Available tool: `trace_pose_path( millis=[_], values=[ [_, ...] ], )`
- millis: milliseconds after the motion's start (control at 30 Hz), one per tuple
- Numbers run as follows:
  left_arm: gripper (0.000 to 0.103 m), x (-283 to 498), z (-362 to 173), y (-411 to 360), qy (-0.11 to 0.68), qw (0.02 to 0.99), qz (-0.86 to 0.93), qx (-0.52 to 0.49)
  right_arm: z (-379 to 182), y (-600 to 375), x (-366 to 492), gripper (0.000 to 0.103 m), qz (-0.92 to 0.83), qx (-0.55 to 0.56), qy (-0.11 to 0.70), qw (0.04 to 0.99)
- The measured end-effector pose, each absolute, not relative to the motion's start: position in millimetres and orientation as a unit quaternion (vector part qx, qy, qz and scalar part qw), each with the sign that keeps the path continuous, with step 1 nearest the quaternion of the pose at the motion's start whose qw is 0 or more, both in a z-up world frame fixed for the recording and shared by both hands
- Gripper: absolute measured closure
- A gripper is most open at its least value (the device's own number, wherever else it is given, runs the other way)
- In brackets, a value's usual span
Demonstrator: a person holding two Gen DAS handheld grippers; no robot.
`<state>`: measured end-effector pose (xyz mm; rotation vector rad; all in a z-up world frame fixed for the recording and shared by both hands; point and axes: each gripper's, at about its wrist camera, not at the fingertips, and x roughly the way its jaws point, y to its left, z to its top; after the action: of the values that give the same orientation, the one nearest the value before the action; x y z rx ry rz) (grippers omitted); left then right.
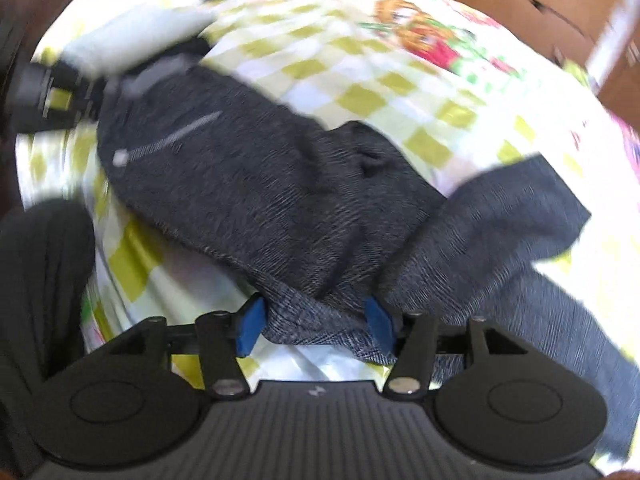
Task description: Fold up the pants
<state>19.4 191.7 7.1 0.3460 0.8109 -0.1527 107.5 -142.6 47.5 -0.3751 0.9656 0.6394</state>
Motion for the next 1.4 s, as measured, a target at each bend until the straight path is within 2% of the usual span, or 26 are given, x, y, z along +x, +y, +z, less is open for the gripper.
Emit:
trace_pose_path(
  millis=[133, 267, 367, 467, 600, 667, 700, 733, 767, 800, 833, 1000, 1200, 1300, 1367, 1400],
  values=[
    [0.083, 10, 9, 187, 0.400, 0.899, -0.088, 0.155, 60, -156, 106, 0.045, 0.286, -0.163, 0.471, 0.819],
    [0.083, 8, 10, 180, 0.397, 0.902, -0.094, 0.140, 72, -167, 139, 0.044, 0.227, -0.097, 0.454, 0.856],
    [0.083, 11, 8, 175, 0.398, 0.904, -0.088, 0.131, 69, -155, 192, 0.037, 0.159, -0.077, 0.414, 0.893],
    [0.083, 16, 7, 172, 0.401, 0.906, -0.074, 0.113, 46, -142, 263, 0.036, 0.099, -0.023, 0.402, 0.910],
    [0.082, 23, 5, 171, 0.409, 0.907, -0.055, 0.087, 7, -129, 336, 0.037, 0.028, 0.035, 0.432, 0.901],
    [0.082, 28, 2, 171, 0.418, 0.903, -0.050, 0.079, -11, -123, 353, 0.038, -0.004, 0.015, 0.448, 0.894],
    [0.082, 29, 1, 170, 0.419, 0.903, -0.048, 0.083, -20, -122, 356, 0.044, -0.016, -0.004, 0.455, 0.890],
    [0.082, 30, 0, 169, 0.420, 0.902, -0.046, 0.088, -27, -128, 356, 0.054, -0.022, -0.005, 0.462, 0.887],
    [0.082, 30, -1, 168, 0.421, 0.901, -0.046, 0.093, -33, -139, 354, 0.075, -0.025, 0.009, 0.467, 0.884],
    [0.082, 29, -1, 167, 0.420, 0.901, -0.046, 0.097, -35, -154, 350, 0.088, -0.025, 0.031, 0.468, 0.883],
    [0.082, 28, -2, 165, 0.419, 0.901, -0.045, 0.100, -34, -166, 345, 0.093, -0.021, 0.052, 0.467, 0.882],
    [0.082, 29, 1, 152, 0.413, 0.901, -0.035, 0.129, 1, -217, 306, 0.096, 0.009, 0.126, 0.430, 0.894],
    [0.083, 28, 15, 131, 0.389, 0.907, -0.020, 0.160, 66, -298, 224, 0.096, 0.017, 0.261, 0.292, 0.920],
    [0.083, 27, 13, 108, 0.370, 0.906, -0.014, 0.204, 55, -344, 172, 0.095, -0.025, 0.316, 0.253, 0.914],
    [0.083, 27, 8, 95, 0.361, 0.905, -0.013, 0.226, 28, -369, 144, 0.089, -0.070, 0.328, 0.270, 0.902],
    [0.083, 28, 6, 89, 0.359, 0.903, -0.012, 0.236, 13, -379, 134, 0.089, -0.088, 0.328, 0.294, 0.893]
  ],
)
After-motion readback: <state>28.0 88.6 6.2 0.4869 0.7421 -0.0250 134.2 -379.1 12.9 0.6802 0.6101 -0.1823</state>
